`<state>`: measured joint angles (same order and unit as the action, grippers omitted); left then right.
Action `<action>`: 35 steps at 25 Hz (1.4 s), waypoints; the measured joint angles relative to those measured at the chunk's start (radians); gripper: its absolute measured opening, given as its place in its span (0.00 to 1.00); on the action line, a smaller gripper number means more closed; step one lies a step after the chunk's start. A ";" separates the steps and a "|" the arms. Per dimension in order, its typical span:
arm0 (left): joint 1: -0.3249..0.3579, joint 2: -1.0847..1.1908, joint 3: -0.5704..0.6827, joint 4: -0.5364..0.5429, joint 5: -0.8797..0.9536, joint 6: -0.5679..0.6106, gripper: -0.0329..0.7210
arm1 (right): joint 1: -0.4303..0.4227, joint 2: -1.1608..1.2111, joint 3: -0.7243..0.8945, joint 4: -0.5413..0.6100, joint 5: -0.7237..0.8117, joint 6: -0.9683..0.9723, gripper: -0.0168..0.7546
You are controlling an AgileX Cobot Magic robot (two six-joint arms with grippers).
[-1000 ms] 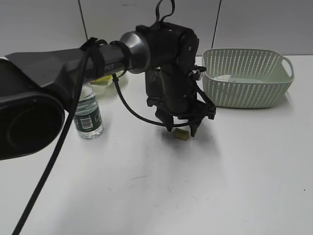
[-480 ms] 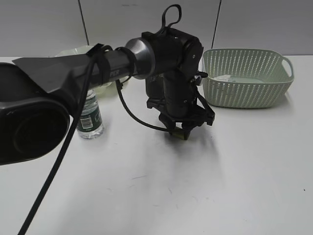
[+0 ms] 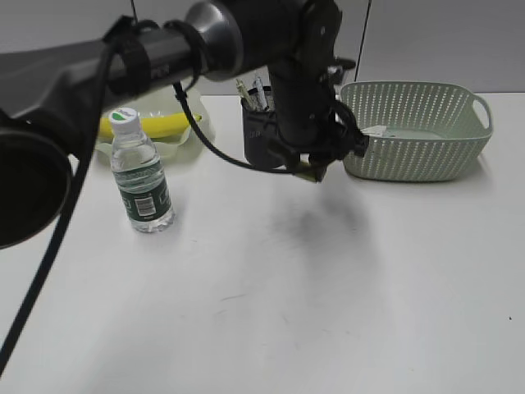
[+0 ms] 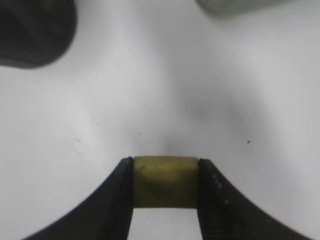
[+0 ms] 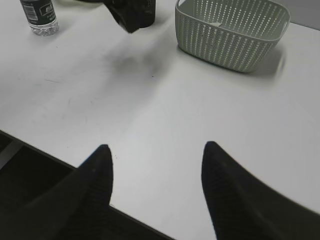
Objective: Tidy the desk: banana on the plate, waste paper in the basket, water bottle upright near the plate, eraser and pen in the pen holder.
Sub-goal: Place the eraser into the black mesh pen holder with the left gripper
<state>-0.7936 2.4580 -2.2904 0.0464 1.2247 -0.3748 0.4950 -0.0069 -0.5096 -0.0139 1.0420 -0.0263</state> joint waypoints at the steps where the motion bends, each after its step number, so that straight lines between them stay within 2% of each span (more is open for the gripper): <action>1: 0.000 -0.023 -0.012 0.015 0.000 0.000 0.42 | 0.000 0.000 0.000 0.000 0.000 0.000 0.61; 10: 0.037 -0.098 -0.082 0.223 -0.023 0.000 0.42 | 0.000 0.000 0.000 0.000 0.000 0.000 0.61; 20: 0.108 -0.057 -0.082 0.233 -0.264 0.000 0.42 | 0.000 0.000 0.000 0.000 0.000 0.000 0.61; 27: 0.143 -0.012 -0.082 0.197 -0.288 0.000 0.42 | 0.000 0.000 0.000 0.000 0.000 0.000 0.61; 35: 0.147 0.038 -0.082 0.185 -0.305 0.000 0.42 | 0.000 0.000 0.000 0.000 0.000 0.000 0.61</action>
<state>-0.6468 2.4956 -2.3725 0.2318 0.9193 -0.3748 0.4950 -0.0069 -0.5096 -0.0139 1.0420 -0.0263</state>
